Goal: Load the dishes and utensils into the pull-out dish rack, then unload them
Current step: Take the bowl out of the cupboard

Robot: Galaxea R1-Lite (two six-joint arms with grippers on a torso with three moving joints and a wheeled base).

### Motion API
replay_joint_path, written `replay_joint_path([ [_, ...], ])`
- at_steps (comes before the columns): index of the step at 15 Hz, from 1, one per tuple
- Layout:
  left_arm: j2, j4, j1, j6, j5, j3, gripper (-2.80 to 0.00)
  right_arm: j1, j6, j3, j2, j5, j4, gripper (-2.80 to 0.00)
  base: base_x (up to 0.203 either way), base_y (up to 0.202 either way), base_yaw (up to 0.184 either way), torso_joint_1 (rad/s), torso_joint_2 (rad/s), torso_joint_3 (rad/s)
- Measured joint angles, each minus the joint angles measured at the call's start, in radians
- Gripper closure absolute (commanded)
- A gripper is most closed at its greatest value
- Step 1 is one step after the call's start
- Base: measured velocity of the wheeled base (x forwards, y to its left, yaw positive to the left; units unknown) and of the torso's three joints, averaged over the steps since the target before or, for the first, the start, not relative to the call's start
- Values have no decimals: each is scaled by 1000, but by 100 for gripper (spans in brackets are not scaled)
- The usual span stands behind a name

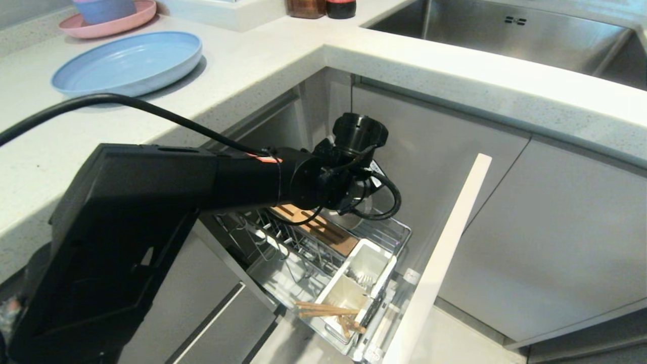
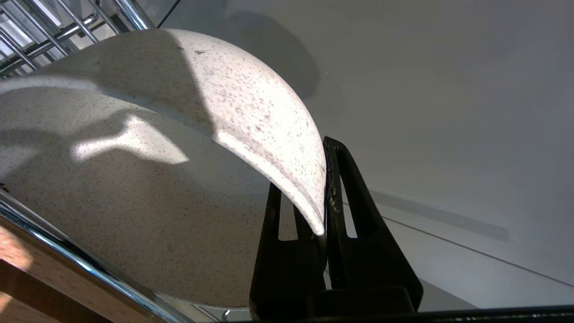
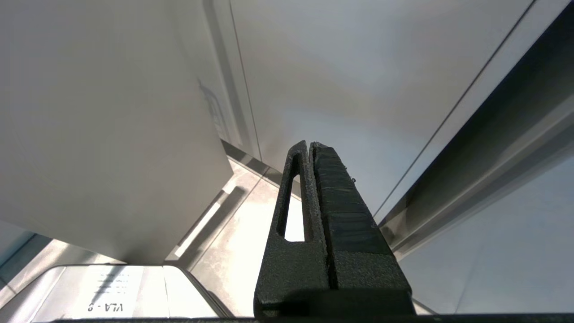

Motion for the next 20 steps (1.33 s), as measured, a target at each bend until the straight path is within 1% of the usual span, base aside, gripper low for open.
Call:
replay_joint_path([
  [6, -47, 3, -15, -7, 3, 8, 0, 0, 0, 0, 0, 0, 0, 0, 0, 0, 0, 0, 0, 0],
  [11, -166, 9, -47, -15, 8, 45, 0, 0, 0, 0, 0, 0, 0, 0, 0, 0, 0, 0, 0, 0],
  [14, -248, 22, -88, -14, 15, 80, 0, 0, 0, 0, 0, 0, 0, 0, 0, 0, 0, 0, 0, 0],
  [16, -305, 94, -133, -7, 27, 94, 0, 0, 0, 0, 0, 0, 0, 0, 0, 0, 0, 0, 0, 0],
  [18, -373, 235, -206, 2, 62, 73, 0, 0, 0, 0, 0, 0, 0, 0, 0, 0, 0, 0, 0, 0],
  [20, -445, 348, -269, 12, 102, 33, 0, 0, 0, 0, 0, 0, 0, 0, 0, 0, 0, 0, 0, 0],
])
